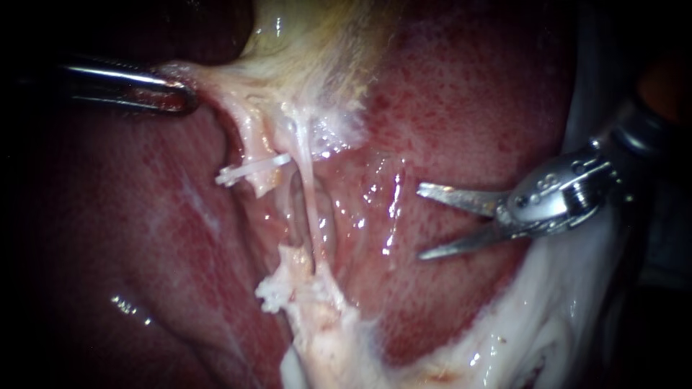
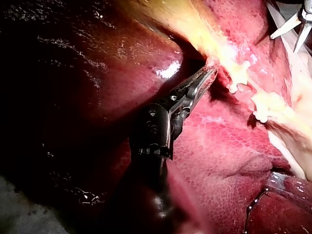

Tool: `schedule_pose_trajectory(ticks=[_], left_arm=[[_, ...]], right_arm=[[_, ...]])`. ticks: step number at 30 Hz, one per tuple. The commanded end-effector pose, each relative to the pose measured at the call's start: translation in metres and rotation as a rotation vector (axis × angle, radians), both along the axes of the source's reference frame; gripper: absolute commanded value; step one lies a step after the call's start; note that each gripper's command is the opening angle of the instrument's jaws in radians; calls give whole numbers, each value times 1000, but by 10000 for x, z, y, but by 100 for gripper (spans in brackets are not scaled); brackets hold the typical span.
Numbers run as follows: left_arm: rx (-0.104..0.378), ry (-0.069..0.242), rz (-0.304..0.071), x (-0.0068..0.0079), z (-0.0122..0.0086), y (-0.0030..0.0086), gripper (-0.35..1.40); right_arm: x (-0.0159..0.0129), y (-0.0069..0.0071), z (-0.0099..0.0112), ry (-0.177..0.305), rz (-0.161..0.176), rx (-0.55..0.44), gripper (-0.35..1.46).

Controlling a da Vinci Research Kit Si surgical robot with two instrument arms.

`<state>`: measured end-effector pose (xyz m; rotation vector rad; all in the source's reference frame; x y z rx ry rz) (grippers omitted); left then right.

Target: Go back from the cut left tube

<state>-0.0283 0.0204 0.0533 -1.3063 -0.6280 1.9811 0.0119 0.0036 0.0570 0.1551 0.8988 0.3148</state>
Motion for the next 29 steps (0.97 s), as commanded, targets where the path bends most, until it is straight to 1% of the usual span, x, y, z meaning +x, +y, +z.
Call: schedule_pose_trajectory(ticks=[1,4,5,7,16,27,29], left_arm=[[-1,1,-1,-1,0,-1,-35],[-4,4,-4,-3,2,-3,-35],[-4,0,-4,-4,3,-4,-35],[-5,1,0,-7,7,-7,-35],[-11,6,38,-29,32,-24,-35],[-7,7,36,-30,34,-25,-35],[-6,6,37,-29,32,-24,-35]], right_arm=[[-2,1,0,1,-1,7,145],[-4,1,0,3,-5,16,145],[-4,1,-1,8,-9,24,145],[-5,1,-1,25,-26,40,145],[-7,0,-1,25,-28,40,145],[-8,0,-1,26,-28,40,145],[-8,0,-2,35,-38,48,145]])
